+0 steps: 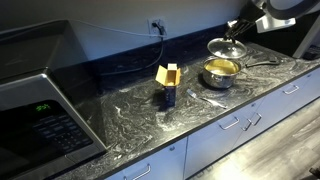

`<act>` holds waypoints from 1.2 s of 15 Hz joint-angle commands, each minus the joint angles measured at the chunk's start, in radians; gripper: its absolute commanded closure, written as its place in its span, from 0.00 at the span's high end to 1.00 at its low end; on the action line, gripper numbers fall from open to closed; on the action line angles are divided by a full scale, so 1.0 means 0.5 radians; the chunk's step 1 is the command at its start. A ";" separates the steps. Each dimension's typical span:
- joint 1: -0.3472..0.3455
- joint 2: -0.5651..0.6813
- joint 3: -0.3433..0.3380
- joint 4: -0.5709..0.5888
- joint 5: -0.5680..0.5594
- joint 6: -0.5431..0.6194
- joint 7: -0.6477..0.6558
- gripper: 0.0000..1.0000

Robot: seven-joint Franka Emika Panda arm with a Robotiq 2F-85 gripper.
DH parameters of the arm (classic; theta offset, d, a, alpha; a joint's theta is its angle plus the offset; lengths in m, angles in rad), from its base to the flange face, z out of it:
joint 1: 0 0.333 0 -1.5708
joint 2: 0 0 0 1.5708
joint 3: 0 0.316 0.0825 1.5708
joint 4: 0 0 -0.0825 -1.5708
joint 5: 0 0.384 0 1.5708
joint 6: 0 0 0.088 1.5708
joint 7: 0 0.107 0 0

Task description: Remove the glass lid from the silver pot and put it on the table

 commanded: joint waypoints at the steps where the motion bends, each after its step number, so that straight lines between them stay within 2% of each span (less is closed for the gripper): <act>1: -0.021 -0.039 -0.112 0.001 -0.069 0.004 0.132 0.04; 10: -0.120 0.121 -0.440 0.087 -0.044 0.225 0.556 0.04; 14: -0.095 0.311 -0.600 0.151 -0.034 0.393 0.817 0.04; 18: -0.074 0.507 -0.685 0.259 -0.010 0.359 1.012 0.04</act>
